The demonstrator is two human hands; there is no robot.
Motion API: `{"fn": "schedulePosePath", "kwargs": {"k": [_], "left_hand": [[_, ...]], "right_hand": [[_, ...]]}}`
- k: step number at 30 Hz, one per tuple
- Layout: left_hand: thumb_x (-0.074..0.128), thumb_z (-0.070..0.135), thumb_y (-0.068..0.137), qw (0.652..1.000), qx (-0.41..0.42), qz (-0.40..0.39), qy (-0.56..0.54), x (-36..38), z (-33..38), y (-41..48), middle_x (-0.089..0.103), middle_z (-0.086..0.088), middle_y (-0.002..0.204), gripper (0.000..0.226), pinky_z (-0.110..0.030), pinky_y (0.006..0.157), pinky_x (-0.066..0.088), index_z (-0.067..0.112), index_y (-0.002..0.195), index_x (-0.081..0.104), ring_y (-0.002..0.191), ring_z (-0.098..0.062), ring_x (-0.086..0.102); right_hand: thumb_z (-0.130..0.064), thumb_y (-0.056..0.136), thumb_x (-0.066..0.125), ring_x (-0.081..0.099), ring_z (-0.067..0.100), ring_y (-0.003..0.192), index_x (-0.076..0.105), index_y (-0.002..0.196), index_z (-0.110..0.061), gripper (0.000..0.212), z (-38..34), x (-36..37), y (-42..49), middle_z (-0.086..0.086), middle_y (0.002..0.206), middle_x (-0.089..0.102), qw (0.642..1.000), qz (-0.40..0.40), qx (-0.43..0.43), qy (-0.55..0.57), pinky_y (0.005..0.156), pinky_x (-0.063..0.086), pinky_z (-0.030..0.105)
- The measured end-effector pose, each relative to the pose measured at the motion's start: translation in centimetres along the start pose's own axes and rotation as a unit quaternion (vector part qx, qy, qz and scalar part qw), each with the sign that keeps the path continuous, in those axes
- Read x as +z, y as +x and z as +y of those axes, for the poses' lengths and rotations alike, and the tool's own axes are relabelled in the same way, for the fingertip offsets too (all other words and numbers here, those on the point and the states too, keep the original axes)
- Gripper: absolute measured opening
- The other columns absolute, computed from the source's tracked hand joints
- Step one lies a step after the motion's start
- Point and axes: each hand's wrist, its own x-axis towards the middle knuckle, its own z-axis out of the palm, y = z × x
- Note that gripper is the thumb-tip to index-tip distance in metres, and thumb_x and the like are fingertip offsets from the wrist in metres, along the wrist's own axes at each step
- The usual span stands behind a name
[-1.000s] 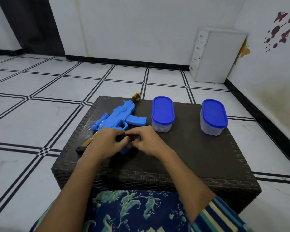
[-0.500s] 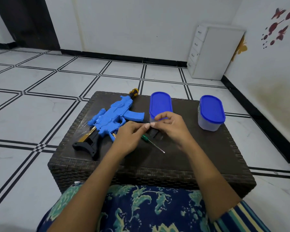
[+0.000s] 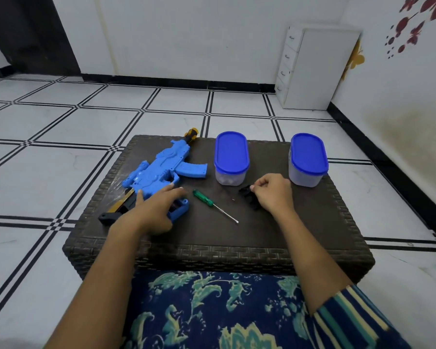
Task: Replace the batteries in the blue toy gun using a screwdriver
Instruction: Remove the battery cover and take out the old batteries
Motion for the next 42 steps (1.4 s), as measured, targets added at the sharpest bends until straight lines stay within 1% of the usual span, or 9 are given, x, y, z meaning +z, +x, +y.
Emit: {"fn": "schedulePosePath", "kwargs": {"k": [3,5,11,17,21,26,30,36,42], "left_hand": [[0.056,-0.010,0.080,0.999,0.040,0.031,-0.005,-0.3,-0.4,0.0,0.040,0.001,0.146,0.069,-0.032,0.096,0.039,0.025,0.139,0.045,0.127,-0.022,0.045],[0.060,-0.009,0.080,0.997,0.053,0.053,0.005,-0.5,-0.5,0.0,0.048,0.002,0.137,0.064,-0.026,0.083,0.040,0.023,0.135,0.051,0.119,-0.020,0.050],[0.084,0.014,0.061,0.996,0.059,0.068,-0.012,-0.1,-0.4,0.4,0.062,0.003,0.116,0.068,-0.041,0.086,0.053,0.041,0.120,0.062,0.104,-0.020,0.062],[0.079,0.018,0.070,0.993,0.080,0.086,-0.019,0.5,-0.8,0.3,0.055,0.003,0.130,0.069,-0.042,0.099,0.045,0.034,0.132,0.055,0.119,-0.020,0.053],[0.075,0.035,0.079,0.994,0.092,0.051,0.011,1.4,-1.0,0.0,0.018,0.005,0.162,0.090,-0.044,0.122,0.006,0.025,0.153,0.024,0.149,-0.014,0.013],[0.061,0.055,0.086,0.994,0.091,0.051,0.031,2.0,-1.6,0.1,-0.012,0.003,0.163,0.096,-0.037,0.121,-0.005,0.021,0.156,0.006,0.150,-0.013,-0.011],[0.055,0.063,0.084,0.991,0.100,0.079,0.035,2.1,-2.0,0.0,-0.001,0.009,0.164,0.089,-0.037,0.121,0.003,0.027,0.155,0.015,0.150,-0.011,-0.005],[0.061,0.065,0.078,0.984,0.112,0.135,0.023,2.4,-2.3,-0.4,0.017,0.013,0.161,0.086,-0.036,0.117,0.010,0.033,0.151,0.029,0.150,-0.010,0.006],[0.059,0.066,0.078,0.982,0.121,0.140,0.030,2.6,-2.4,-0.2,0.012,0.015,0.162,0.087,-0.035,0.118,0.010,0.033,0.152,0.026,0.150,-0.010,0.002]], "right_hand": [[-0.028,0.088,0.068,0.063,0.020,0.085,0.070,0.092,-0.018,0.011,-1.4,-0.1,-0.9,0.001,0.091,0.068,0.998,0.027,-0.017,-0.063,0.069,0.049,0.031],[-0.027,0.089,0.068,0.060,0.017,0.077,0.070,0.087,-0.016,0.011,-2.7,0.1,-1.9,0.000,0.086,0.067,0.996,0.008,-0.044,-0.072,0.065,0.046,0.029],[-0.038,0.086,0.071,0.063,0.025,0.086,0.069,0.090,-0.008,0.030,-5.5,3.7,-4.5,0.006,0.092,0.066,0.974,-0.118,-0.127,-0.147,0.069,0.052,0.034],[-0.038,0.088,0.070,0.062,0.026,0.081,0.062,0.090,-0.009,0.031,-6.6,5.6,-4.3,0.008,0.085,0.062,0.956,-0.141,-0.169,-0.195,0.064,0.051,0.035],[-0.029,0.086,0.071,0.044,0.019,0.053,0.040,0.060,-0.013,0.044,-6.9,5.7,-3.7,0.003,0.057,0.041,0.956,-0.162,-0.175,-0.173,0.048,0.033,0.028],[-0.013,0.075,0.074,0.058,0.017,0.039,0.060,0.065,0.002,0.023,-7.3,3.4,-3.8,0.017,0.053,0.061,0.985,-0.119,-0.084,0.095,0.044,0.051,0.027],[0.002,0.080,0.063,0.067,0.024,0.051,0.061,0.078,0.003,0.003,-8.8,1.7,-4.2,0.021,0.065,0.064,0.937,-0.124,-0.059,0.320,0.050,0.058,0.032],[0.001,0.082,0.061,0.071,0.030,0.058,0.056,0.082,0.005,0.006,-10.1,3.1,-5.8,0.031,0.071,0.062,0.948,-0.159,-0.144,0.235,0.056,0.062,0.043],[-0.014,0.083,0.057,0.065,0.031,0.057,0.050,0.078,0.000,0.016,-11.0,4.0,-6.5,0.024,0.066,0.057,0.957,-0.115,-0.246,0.104,0.048,0.056,0.034]]}}
